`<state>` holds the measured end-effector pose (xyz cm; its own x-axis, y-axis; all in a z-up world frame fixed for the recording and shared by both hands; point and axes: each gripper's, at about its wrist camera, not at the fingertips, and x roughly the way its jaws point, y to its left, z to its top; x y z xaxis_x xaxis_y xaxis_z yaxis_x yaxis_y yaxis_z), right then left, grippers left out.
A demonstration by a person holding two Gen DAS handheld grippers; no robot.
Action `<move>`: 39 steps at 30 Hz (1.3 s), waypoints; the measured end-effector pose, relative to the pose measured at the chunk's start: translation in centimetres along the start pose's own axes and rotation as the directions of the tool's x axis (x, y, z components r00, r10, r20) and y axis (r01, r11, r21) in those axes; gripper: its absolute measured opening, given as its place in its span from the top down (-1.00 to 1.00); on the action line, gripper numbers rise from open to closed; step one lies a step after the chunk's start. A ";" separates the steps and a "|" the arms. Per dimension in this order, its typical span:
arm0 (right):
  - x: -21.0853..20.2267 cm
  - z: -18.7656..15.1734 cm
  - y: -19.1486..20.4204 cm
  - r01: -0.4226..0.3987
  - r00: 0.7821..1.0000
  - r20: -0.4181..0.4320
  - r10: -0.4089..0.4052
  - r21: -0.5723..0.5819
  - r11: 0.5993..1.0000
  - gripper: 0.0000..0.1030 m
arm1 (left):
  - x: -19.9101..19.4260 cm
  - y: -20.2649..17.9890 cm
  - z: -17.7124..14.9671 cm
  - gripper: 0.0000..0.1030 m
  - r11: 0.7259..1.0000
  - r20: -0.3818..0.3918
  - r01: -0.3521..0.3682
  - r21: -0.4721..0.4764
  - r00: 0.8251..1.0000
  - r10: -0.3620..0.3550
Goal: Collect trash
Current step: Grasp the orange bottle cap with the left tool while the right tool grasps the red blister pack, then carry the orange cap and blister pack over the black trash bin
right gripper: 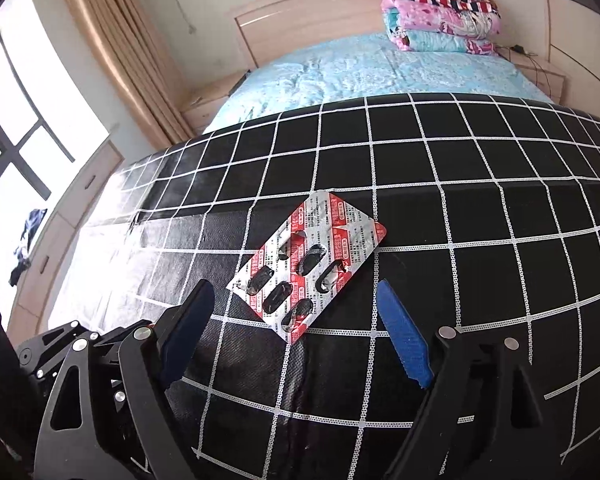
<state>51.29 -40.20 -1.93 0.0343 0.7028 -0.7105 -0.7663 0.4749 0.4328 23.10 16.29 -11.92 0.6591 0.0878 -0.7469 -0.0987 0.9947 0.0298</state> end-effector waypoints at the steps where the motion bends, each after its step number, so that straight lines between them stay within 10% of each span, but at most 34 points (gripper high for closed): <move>1: 0.2 0.1 0.2 0.009 1.000 -0.004 -0.009 0.006 1.000 -0.64 | -0.3 0.3 -0.1 0.44 1.000 0.004 -0.003 -0.004 1.000 0.003; 20: 4.1 0.6 3.2 0.278 0.960 0.037 -0.276 -0.213 0.937 -0.70 | -3.1 1.8 -1.1 0.44 0.999 0.029 -0.035 -0.025 0.999 0.035; 24: 3.3 0.4 2.7 0.249 0.968 0.029 -0.249 -0.222 0.943 -0.19 | -3.4 1.4 -1.2 0.44 0.999 0.035 -0.033 -0.027 0.999 0.033; 39: -1.6 -0.3 0.5 0.119 0.993 0.044 -0.112 -0.195 0.974 -0.14 | -6.5 -1.1 -0.7 0.44 1.000 0.075 -0.030 0.008 0.997 0.029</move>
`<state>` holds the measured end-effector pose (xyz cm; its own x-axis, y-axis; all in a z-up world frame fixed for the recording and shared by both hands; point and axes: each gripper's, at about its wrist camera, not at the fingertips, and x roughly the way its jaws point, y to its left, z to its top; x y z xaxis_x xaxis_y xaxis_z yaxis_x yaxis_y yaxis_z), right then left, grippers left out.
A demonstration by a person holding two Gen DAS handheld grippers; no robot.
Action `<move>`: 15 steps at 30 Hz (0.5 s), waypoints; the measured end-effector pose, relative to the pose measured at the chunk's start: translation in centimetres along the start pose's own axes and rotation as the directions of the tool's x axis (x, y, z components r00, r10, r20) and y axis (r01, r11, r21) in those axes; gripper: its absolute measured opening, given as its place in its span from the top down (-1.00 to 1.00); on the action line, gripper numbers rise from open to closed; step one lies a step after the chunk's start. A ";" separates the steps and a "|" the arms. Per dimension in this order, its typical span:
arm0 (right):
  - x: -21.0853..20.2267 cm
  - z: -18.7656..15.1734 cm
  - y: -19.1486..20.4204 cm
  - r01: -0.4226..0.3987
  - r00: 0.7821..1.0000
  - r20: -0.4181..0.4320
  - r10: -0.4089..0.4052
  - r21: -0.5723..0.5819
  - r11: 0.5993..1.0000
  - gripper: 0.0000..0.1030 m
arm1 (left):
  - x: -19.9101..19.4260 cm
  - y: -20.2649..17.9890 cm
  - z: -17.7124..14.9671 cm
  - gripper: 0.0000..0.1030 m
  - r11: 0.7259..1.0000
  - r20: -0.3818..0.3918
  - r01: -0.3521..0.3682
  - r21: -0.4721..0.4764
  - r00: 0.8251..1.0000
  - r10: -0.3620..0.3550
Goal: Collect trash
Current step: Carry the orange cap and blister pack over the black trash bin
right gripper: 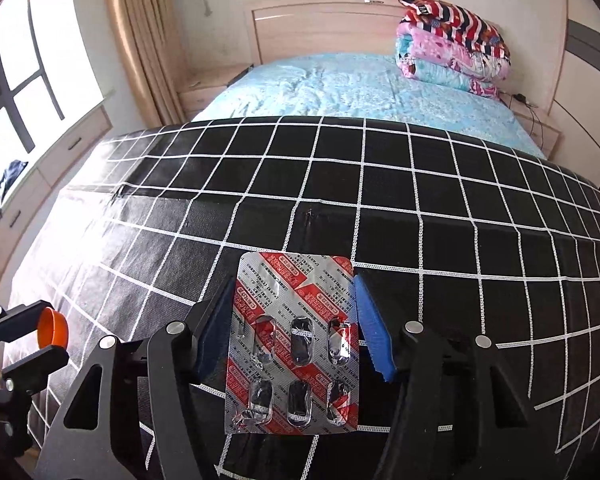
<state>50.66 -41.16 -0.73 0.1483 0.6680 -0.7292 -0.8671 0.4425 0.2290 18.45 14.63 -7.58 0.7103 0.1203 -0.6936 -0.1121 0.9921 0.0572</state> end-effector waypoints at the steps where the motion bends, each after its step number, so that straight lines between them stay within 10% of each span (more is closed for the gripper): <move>1: -0.6 -0.2 0.1 0.000 1.000 0.008 0.000 -0.005 1.000 -0.14 | -0.3 -0.3 0.0 0.44 1.000 0.003 0.001 0.004 1.000 -0.001; 15: -8.6 -6.3 0.0 -0.034 0.998 0.052 0.039 -0.094 0.995 -0.14 | -4.7 -6.3 -1.4 0.44 0.993 0.028 0.051 0.105 0.998 -0.055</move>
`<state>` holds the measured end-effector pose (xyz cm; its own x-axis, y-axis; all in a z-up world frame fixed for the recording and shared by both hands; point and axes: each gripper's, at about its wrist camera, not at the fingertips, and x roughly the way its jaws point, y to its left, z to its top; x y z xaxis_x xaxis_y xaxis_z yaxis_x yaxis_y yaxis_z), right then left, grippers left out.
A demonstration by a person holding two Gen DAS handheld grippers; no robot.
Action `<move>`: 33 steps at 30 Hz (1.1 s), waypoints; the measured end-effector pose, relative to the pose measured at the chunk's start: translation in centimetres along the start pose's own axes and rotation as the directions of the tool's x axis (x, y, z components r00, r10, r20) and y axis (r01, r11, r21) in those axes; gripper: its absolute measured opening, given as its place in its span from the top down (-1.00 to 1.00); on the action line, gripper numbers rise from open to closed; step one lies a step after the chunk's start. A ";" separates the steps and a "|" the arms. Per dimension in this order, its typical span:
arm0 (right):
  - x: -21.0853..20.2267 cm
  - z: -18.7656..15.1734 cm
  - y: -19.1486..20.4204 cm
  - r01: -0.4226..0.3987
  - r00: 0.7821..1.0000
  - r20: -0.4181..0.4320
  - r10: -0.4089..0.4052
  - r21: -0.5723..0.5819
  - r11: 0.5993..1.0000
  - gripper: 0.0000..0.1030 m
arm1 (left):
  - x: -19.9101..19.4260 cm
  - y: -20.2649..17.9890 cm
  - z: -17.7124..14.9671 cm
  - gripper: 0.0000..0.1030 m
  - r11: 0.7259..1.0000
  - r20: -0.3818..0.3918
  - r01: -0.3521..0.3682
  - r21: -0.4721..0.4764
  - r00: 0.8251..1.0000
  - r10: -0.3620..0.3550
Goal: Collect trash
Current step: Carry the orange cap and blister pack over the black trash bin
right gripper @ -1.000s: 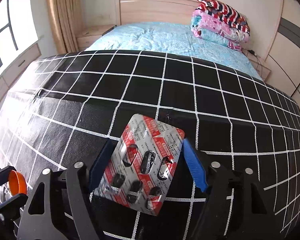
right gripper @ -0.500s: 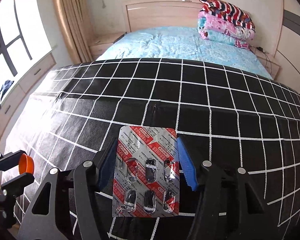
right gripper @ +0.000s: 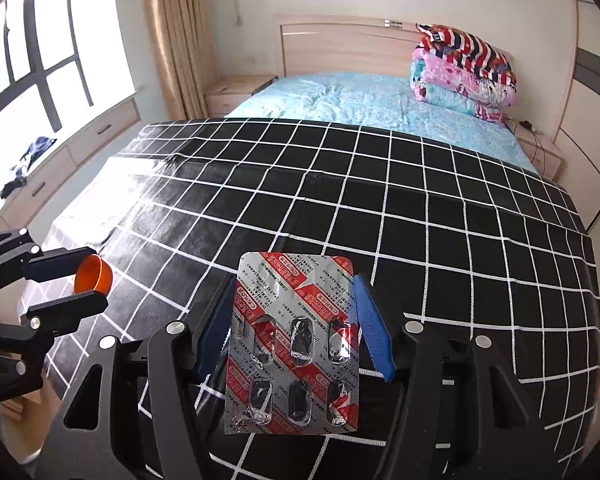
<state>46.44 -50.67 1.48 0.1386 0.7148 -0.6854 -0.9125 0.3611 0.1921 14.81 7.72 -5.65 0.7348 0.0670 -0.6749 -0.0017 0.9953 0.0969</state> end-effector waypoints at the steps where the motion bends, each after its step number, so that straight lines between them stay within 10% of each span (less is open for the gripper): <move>1: -0.5 -0.4 0.0 -0.003 1.000 0.002 0.003 -0.001 1.000 -0.14 | -0.2 -0.5 -0.1 0.44 1.000 0.001 0.004 0.008 1.000 -0.004; 20: -7.2 -10.4 1.6 -0.133 0.991 0.011 0.133 0.012 0.991 -0.14 | -4.5 -9.4 -5.6 0.44 0.988 0.008 0.111 0.110 0.994 -0.113; 33: -7.3 -16.6 4.8 -0.219 0.975 -0.066 0.213 -0.086 0.972 -0.14 | -3.4 -13.1 -11.4 0.44 0.964 -0.125 0.195 0.182 0.977 -0.174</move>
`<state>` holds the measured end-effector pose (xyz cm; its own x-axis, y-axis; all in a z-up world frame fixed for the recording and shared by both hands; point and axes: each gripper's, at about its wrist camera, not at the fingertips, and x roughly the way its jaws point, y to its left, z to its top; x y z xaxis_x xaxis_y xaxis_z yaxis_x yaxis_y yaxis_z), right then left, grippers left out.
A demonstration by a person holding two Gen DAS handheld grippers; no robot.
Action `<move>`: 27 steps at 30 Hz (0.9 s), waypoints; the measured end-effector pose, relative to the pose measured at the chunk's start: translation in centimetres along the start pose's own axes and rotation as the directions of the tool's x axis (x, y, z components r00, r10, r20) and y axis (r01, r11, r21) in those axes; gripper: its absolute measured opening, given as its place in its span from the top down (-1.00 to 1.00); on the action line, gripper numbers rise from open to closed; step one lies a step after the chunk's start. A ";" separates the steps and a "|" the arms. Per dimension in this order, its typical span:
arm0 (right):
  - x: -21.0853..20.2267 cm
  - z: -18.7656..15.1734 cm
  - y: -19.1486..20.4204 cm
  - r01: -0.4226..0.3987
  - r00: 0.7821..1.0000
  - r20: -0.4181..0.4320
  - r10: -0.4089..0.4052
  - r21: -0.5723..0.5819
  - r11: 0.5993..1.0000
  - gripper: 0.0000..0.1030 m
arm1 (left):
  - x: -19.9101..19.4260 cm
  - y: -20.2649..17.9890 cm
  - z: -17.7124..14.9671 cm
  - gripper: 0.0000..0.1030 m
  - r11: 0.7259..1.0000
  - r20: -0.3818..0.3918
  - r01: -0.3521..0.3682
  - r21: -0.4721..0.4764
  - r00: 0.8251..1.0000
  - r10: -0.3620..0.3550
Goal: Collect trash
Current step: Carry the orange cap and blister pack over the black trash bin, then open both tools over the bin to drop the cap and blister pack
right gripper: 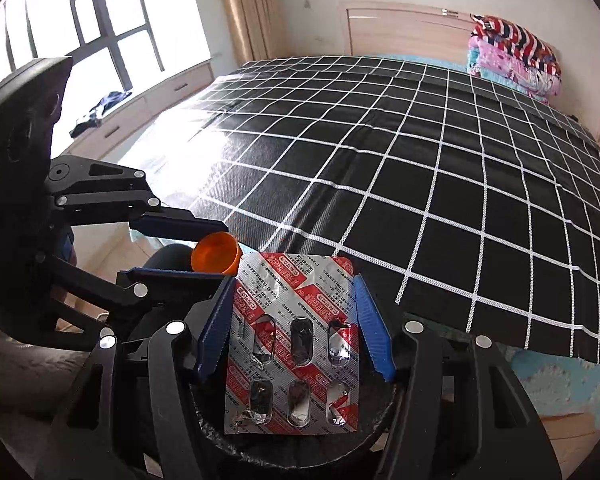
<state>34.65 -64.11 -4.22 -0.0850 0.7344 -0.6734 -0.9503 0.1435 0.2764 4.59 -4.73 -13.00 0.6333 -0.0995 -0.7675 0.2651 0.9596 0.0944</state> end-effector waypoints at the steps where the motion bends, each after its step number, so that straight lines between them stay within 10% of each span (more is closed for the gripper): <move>1: 0.3 -0.3 -0.2 -0.013 1.000 -0.010 0.014 0.010 1.000 -0.14 | 0.3 -0.1 -0.4 0.44 1.000 -0.008 0.008 -0.002 1.000 -0.008; 27: 9.7 -5.7 -0.8 0.069 0.977 -0.203 -0.063 0.024 0.997 -0.14 | 10.8 0.1 -6.4 0.44 0.998 -0.234 0.045 -0.054 0.971 -0.056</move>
<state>32.92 -60.92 -14.86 -0.0841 0.5740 -0.8146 -0.9463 0.2102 0.2458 6.82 -4.00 -25.27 0.4297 -0.0891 -0.8986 0.2539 0.9669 0.0255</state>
